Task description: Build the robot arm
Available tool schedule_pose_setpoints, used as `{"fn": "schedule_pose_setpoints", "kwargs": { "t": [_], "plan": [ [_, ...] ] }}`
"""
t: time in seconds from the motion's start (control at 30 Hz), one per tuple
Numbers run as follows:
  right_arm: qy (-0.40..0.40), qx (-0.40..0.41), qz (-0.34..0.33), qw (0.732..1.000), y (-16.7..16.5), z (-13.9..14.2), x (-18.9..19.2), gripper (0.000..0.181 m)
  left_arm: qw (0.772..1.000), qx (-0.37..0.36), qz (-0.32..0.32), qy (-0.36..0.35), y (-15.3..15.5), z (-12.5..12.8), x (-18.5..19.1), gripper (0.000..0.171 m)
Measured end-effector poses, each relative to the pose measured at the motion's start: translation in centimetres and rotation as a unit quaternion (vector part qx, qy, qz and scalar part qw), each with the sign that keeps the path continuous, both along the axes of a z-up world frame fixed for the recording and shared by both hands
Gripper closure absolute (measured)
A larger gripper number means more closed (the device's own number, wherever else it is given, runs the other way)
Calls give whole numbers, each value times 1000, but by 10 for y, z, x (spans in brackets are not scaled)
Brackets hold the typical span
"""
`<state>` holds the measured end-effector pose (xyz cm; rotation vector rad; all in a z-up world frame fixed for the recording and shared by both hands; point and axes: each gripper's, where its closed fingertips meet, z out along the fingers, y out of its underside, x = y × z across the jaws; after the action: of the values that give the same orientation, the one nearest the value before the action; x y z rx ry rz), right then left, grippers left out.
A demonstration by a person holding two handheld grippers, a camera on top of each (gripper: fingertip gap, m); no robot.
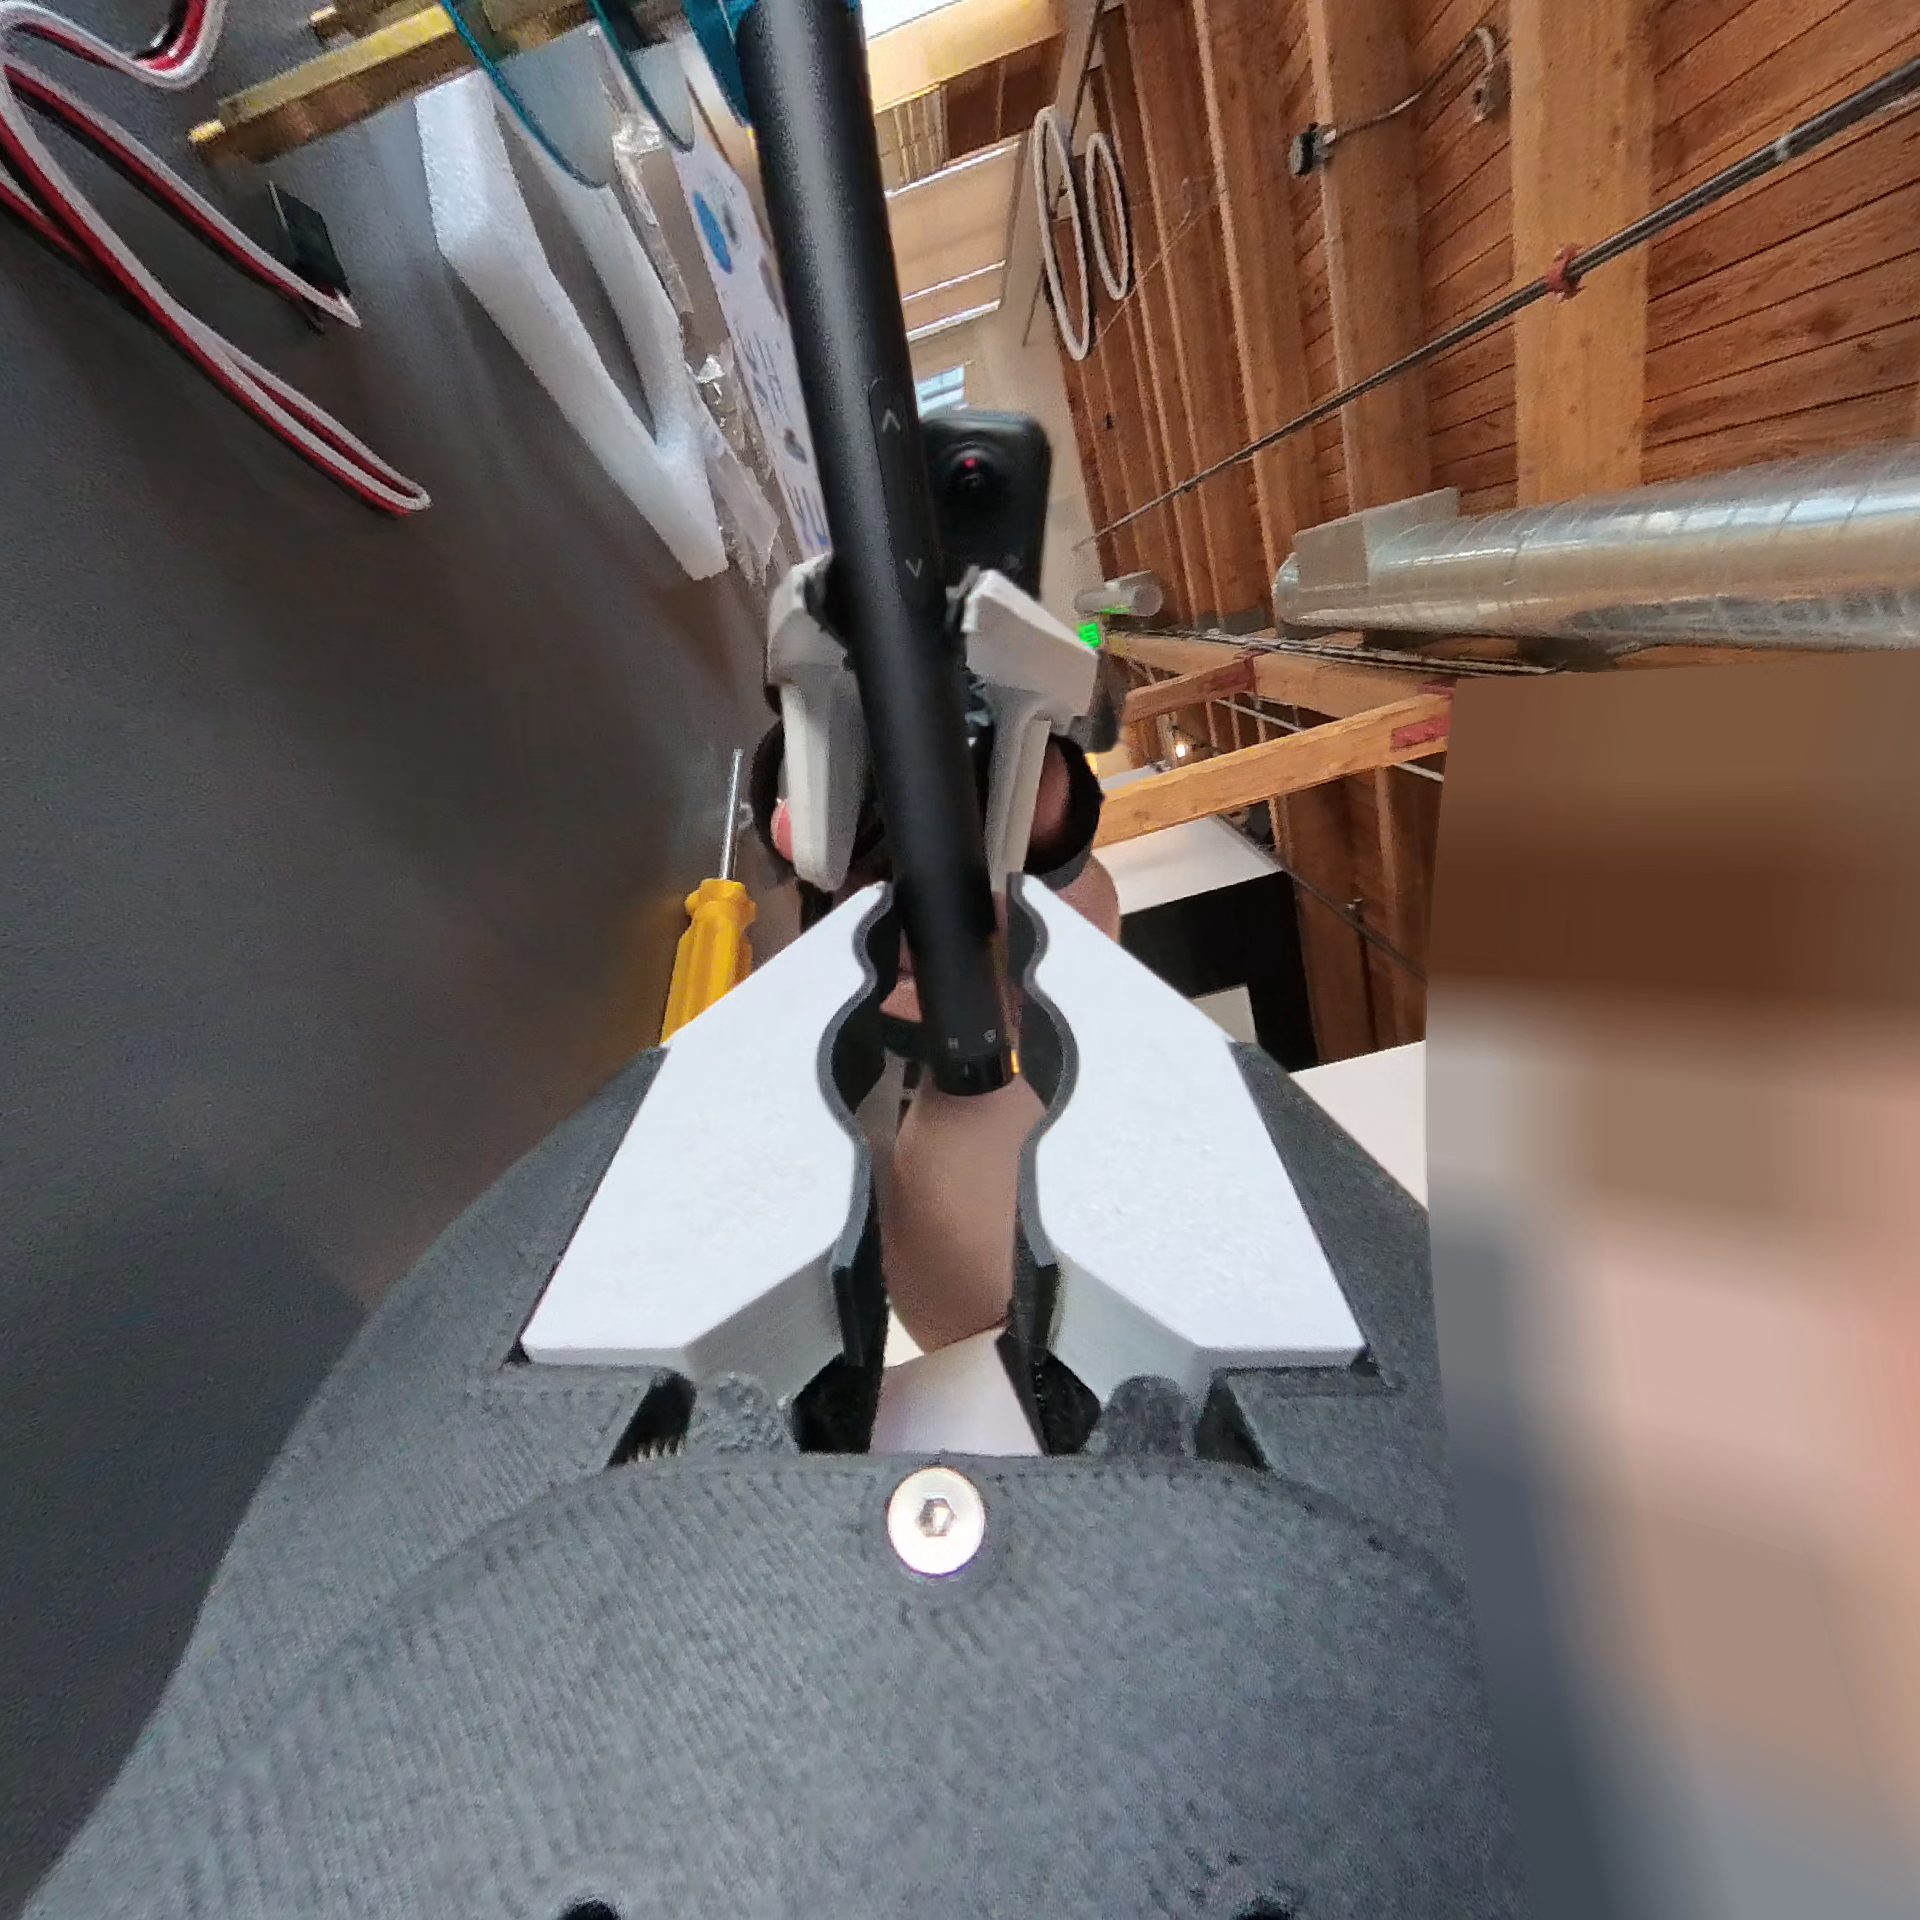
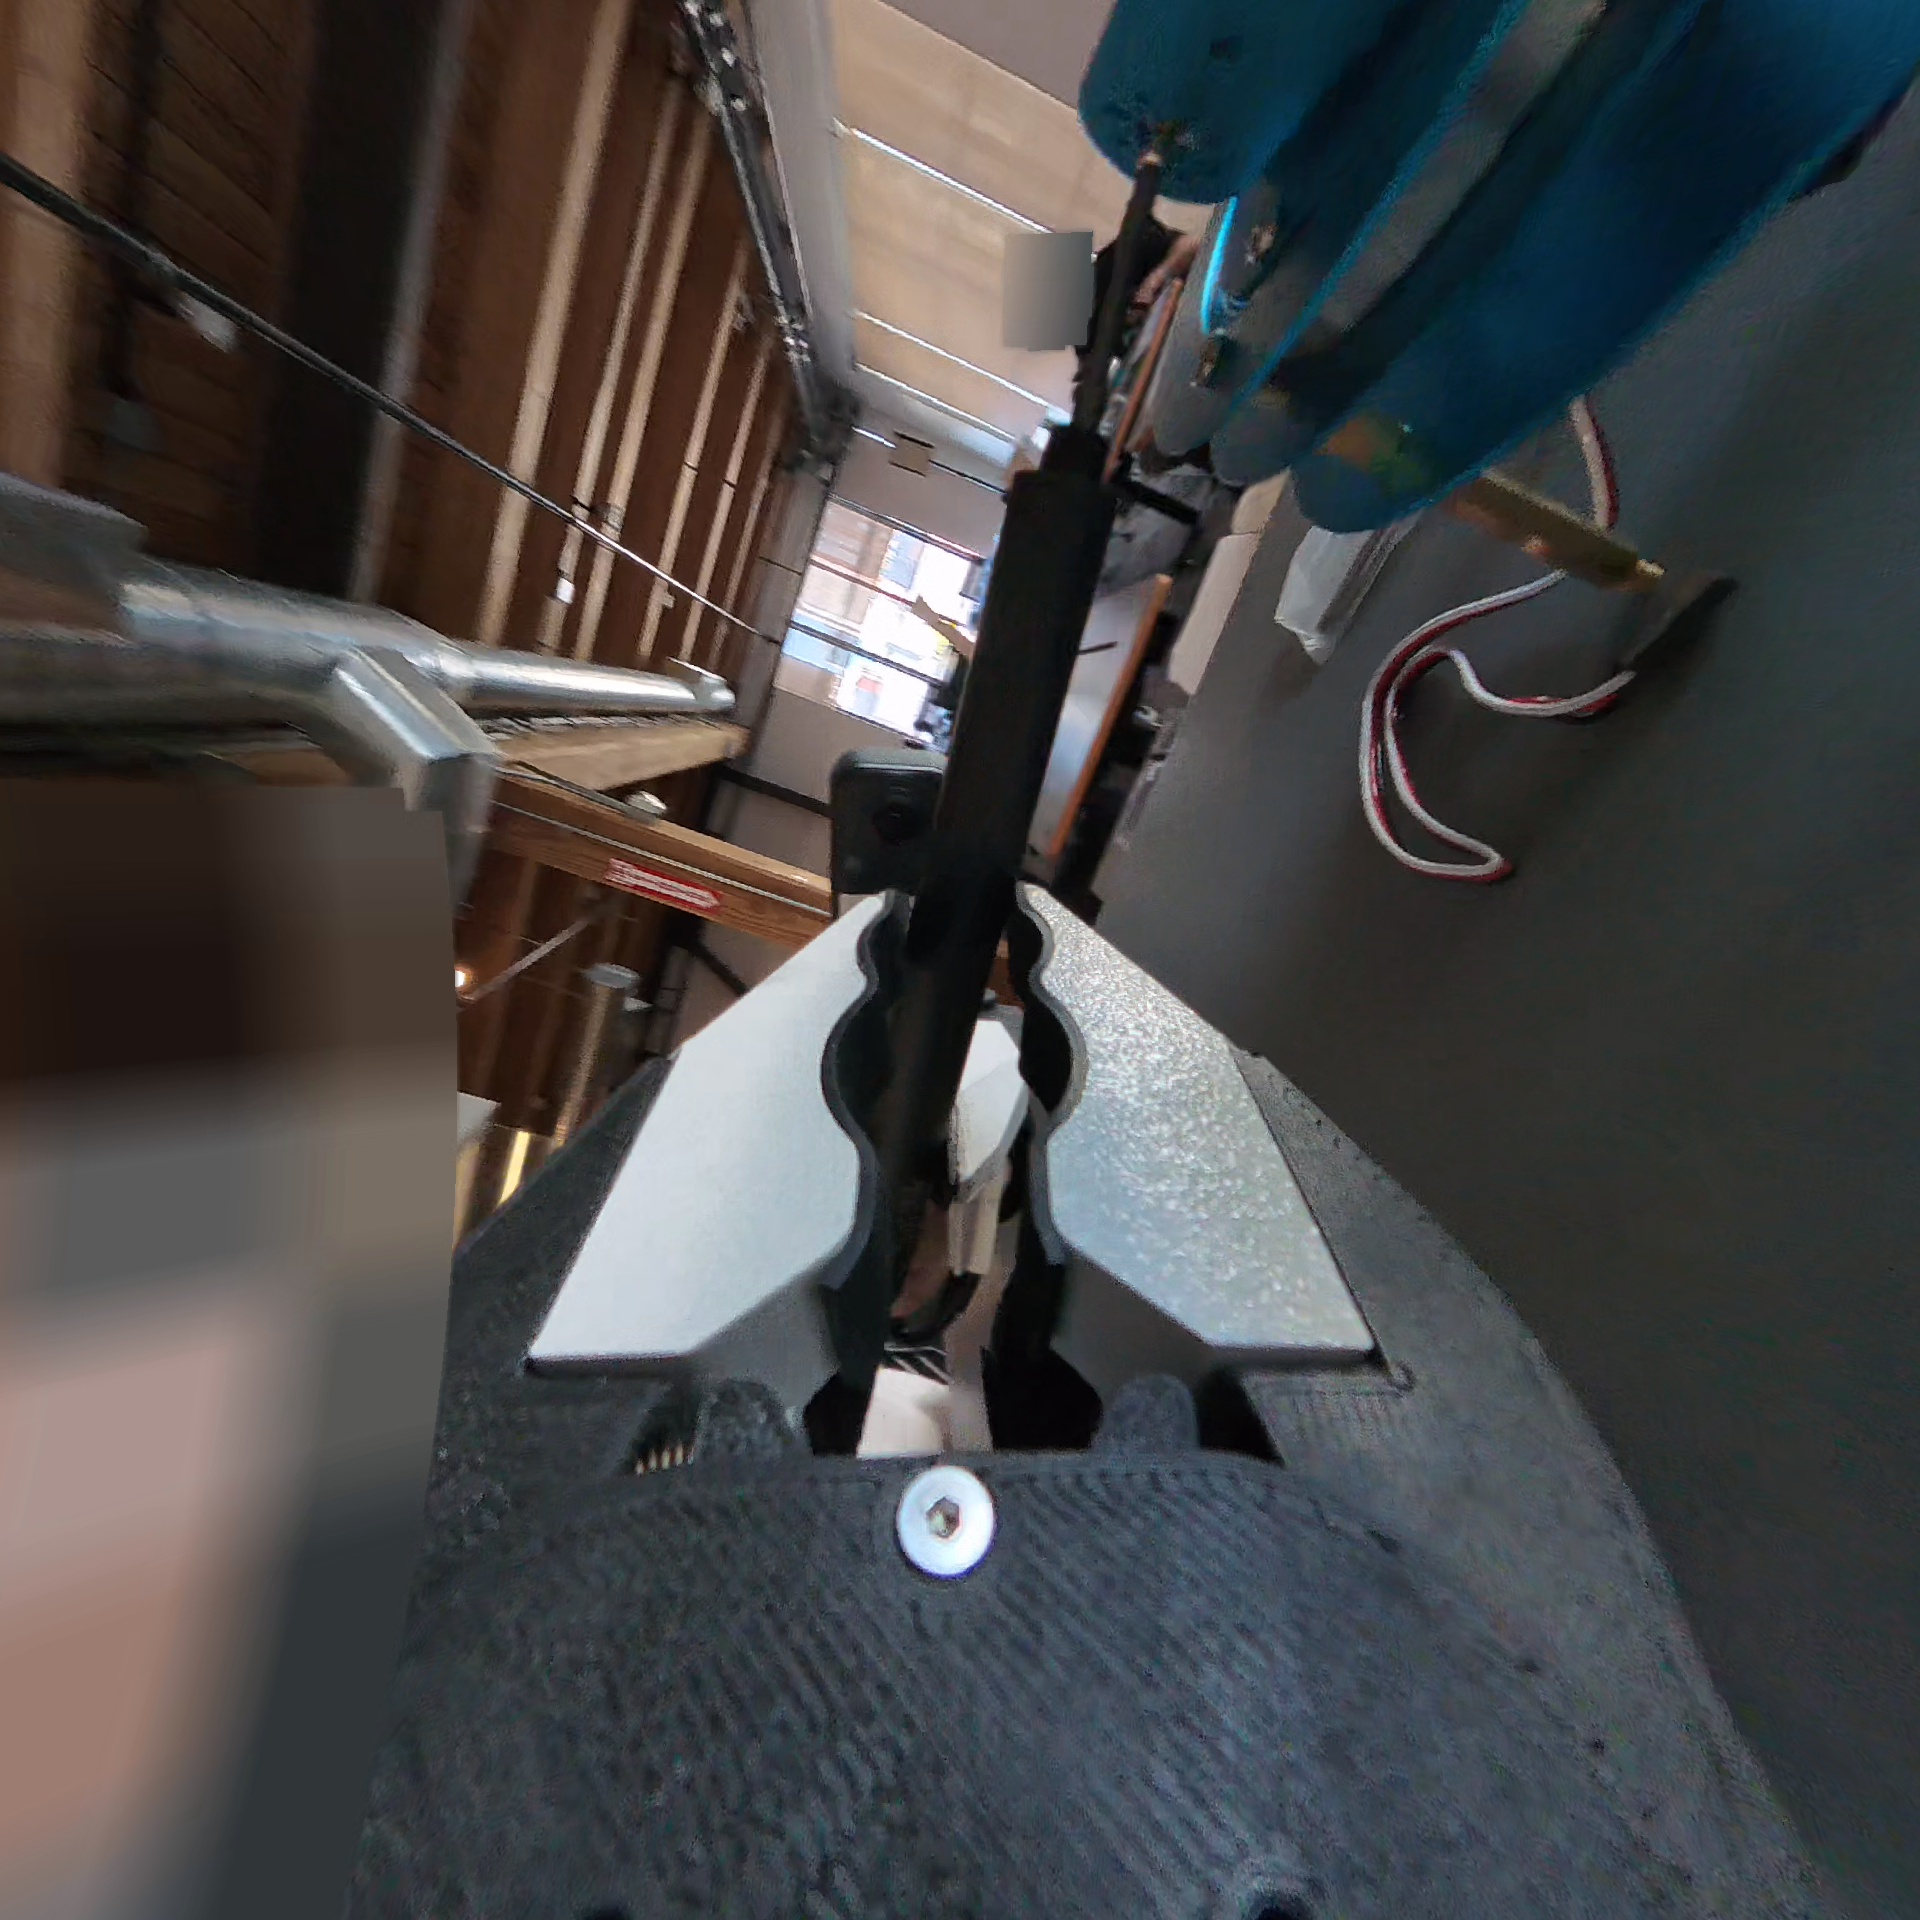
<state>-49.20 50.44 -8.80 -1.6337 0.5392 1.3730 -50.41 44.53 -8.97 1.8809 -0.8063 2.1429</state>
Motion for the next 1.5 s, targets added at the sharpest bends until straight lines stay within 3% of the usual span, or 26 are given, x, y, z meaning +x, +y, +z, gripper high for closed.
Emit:
{"fn": "schedule_pose_setpoints", "kwargs": {
  "t": [0.17, 0.37, 0.5, 0.57, 0.9, 1.07, 1.5],
  "plan": [
    [37, 4, -9, 999, 2, -4, -1, 165, 1000, -14, -2, -3, 3, -3, -2, 144],
    [72, 15, 0, 997, 3, -1, -2, 165, 1000, 3, -27, -4, 2, -3, -4, 151],
    [98, 19, 5, 995, 3, -1, -3, 165, 999, -22, -49, -7, -1, -3, -5, 149],
    [106, 19, 9, 994, 3, -1, -3, 165, 998, -34, -53, -4, -1, -6, -5, 156],
    [42, -4, -6, 999, 11, 0, 10, 154, 999, 0, -50, 20, 0, -14, -5, 156],
    [-23, -39, 6, 999, 14, -5, 16, 165, 998, 2, -52, 23, -1, -14, -3, 156],
    [109, -2, -2, 994, 17, 0, 17, 166, 997, -56, -51, -8, 4, -6, -5, 151]
  ]
}}
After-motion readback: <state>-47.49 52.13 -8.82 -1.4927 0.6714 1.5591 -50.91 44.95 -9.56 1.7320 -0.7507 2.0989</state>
